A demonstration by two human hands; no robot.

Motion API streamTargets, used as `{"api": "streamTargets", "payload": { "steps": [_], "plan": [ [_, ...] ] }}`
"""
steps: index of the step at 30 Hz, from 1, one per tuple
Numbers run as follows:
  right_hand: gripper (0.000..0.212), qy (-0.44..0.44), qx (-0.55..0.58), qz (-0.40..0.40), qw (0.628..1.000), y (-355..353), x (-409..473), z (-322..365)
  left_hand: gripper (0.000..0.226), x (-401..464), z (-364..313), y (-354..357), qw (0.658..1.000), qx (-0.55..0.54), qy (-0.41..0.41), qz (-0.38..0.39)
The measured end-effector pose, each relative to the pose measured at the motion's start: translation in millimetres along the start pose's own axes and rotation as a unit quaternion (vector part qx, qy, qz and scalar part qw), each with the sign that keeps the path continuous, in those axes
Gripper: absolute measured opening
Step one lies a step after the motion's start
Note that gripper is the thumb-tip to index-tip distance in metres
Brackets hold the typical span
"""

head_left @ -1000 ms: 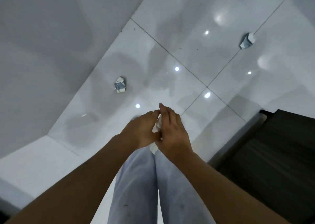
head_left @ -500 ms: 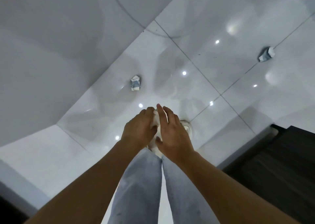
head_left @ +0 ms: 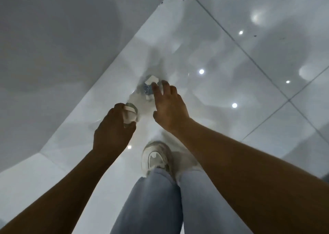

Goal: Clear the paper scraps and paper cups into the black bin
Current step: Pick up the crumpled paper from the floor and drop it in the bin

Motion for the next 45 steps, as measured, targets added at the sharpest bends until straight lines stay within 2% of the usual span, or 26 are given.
{"api": "streamTargets", "payload": {
  "steps": [2,4,6,9,12,18,25,29,33,36,41,45],
  "plan": [
    [0.084,-0.021,-0.013,-0.001,1.000,23.0,35.0,0.9,0.050,20.4,16.3,15.2,1.000,-0.005,-0.002,0.000],
    [0.085,-0.042,-0.052,0.032,0.997,42.5,58.8,1.3,0.049,34.3,30.4,25.8,1.000,-0.006,0.003,0.002],
    [0.074,-0.052,-0.082,0.034,0.995,52.4,68.8,-0.8,0.049,40.9,39.2,32.2,1.000,-0.002,0.008,0.003],
    [0.051,-0.078,-0.062,0.006,0.995,50.5,59.7,-5.6,0.046,39.6,40.7,32.2,1.000,-0.008,-0.001,0.003],
    [0.054,-0.055,-0.045,0.021,0.997,31.2,28.2,-13.3,0.042,23.0,25.4,21.2,1.000,-0.025,0.006,0.013],
    [0.055,0.023,0.017,0.036,0.999,-67.6,-88.7,-25.7,0.036,-51.8,-64.8,-34.6,0.993,-0.034,0.093,0.065],
    [0.055,0.139,0.093,-0.002,0.986,-241.8,-248.1,-22.8,0.045,-173.5,-218.6,-139.3,0.967,0.013,0.224,0.118],
    [0.058,0.189,0.133,-0.066,0.971,-330.8,-331.1,-15.5,0.052,-242.7,-297.8,-195.9,0.944,0.060,0.301,0.123],
    [0.059,0.235,0.141,-0.119,0.954,-380.1,-403.7,-5.4,0.049,-307.6,-350.2,-233.8,0.915,0.098,0.366,0.141],
    [0.060,0.276,0.151,-0.136,0.939,-391.6,-453.6,8.1,0.046,-353.7,-365.1,-249.4,0.886,0.150,0.413,0.150],
    [0.058,0.352,0.177,-0.164,0.905,-392.2,-528.1,51.9,0.054,-417.5,-362.1,-270.6,0.815,0.261,0.491,0.162],
    [0.057,0.417,0.211,-0.197,0.862,-371.6,-583.6,94.4,0.058,-458.6,-351.5,-283.0,0.765,0.320,0.532,0.169]
  ]
}}
Point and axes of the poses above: each hand's wrist, its own x-axis towards the middle knuckle, its own y-axis out of the palm, z = x × y, the point moved 2 cm from there along x, towards the middle knuckle, and after that the axes turned 1 degree about y, right-handed, at the moved point
